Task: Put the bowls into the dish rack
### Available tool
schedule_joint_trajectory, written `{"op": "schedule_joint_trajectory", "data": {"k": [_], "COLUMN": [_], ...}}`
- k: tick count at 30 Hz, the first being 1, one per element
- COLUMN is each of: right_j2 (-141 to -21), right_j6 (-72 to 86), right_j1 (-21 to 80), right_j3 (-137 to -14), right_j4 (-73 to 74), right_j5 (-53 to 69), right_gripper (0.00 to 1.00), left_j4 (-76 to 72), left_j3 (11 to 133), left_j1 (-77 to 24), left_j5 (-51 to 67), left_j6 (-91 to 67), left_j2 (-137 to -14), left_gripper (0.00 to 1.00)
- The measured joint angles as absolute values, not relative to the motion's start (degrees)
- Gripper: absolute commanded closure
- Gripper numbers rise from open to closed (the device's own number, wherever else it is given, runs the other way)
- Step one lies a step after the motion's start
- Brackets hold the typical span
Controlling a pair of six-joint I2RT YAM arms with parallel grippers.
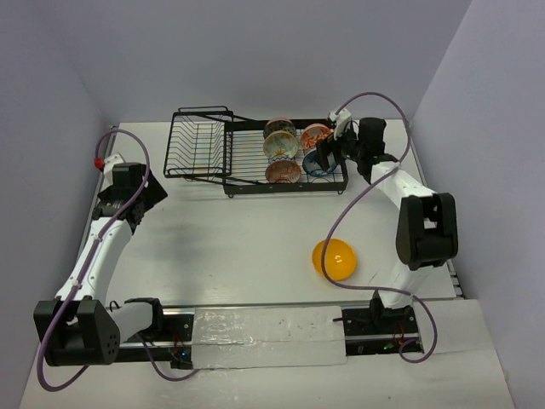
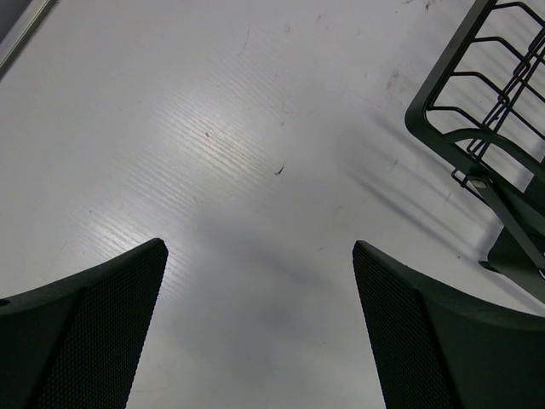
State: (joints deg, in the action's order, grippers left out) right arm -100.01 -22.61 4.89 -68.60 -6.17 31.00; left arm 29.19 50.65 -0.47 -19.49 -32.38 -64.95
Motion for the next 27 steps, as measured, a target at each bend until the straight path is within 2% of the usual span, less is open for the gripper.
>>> {"op": "schedule_joint_trajectory", "data": {"k": [7, 15, 18, 20, 27], "right_j2": [-90.37, -90.48, -86.87, -83.59, -71.55], "right_j6": [-1.23, 10.7, 13.87, 16.67, 28.25], "right_j1": [6.24, 20.53, 25.32, 27.79, 29.28], "right_j3": [-71.26, -93.34, -88.53, -82.63, -69.04], "right_j4": [-3.36, 26.92, 34.63, 40.23, 55.42], "right_j5": [37.5, 22.74, 15.57, 12.34, 1.98], "right_gripper": [0.0, 0.0, 0.0, 0.04, 0.11], "left_j4": [28.73, 28.67, 28.69, 28.75, 28.75], "left_j3": [50.65, 50.65, 50.65, 50.65, 50.65], "left_j1": [-1.26, -3.38, -4.49, -5.21, -7.09], "left_j5": [-19.57, -19.81, -20.23, -20.45, -20.86], "left_j6": [-32.38, -32.38, -32.4, -32.42, -32.45], "left_j2": [-64.66, -64.58, -64.58, -64.6, -64.6], "left_gripper": [0.05, 0.04, 0.03, 0.03, 0.02]}}
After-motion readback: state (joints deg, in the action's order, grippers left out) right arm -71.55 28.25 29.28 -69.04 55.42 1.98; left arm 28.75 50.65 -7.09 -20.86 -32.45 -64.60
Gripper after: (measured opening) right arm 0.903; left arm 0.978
